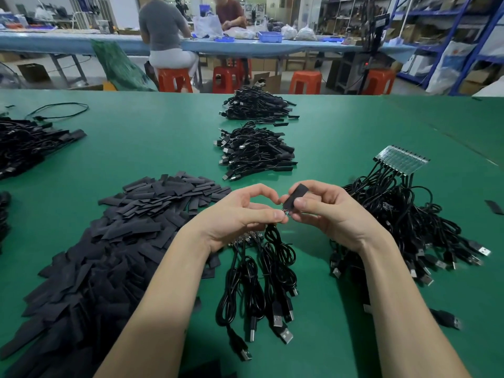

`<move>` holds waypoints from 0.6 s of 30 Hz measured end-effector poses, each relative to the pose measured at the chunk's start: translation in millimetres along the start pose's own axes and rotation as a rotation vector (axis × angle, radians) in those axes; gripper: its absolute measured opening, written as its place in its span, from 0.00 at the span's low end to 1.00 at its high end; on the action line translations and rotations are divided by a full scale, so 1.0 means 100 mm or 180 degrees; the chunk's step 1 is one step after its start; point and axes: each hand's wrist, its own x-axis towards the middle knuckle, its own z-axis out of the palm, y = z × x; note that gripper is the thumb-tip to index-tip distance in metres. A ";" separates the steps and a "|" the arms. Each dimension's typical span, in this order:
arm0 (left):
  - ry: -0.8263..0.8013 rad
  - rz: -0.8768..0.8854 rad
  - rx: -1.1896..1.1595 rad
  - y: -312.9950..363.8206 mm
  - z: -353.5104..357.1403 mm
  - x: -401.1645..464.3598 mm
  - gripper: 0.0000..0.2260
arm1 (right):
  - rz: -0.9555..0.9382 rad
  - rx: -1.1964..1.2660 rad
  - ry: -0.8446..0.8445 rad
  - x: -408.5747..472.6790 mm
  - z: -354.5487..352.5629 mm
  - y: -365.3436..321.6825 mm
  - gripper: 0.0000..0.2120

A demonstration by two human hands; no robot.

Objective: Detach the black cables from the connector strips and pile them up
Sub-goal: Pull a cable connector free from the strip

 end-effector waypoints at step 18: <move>0.1281 0.1104 0.1202 -0.21 0.19 0.20 0.06 | 0.0108 0.0807 0.1118 0.11 -0.06 0.15 0.05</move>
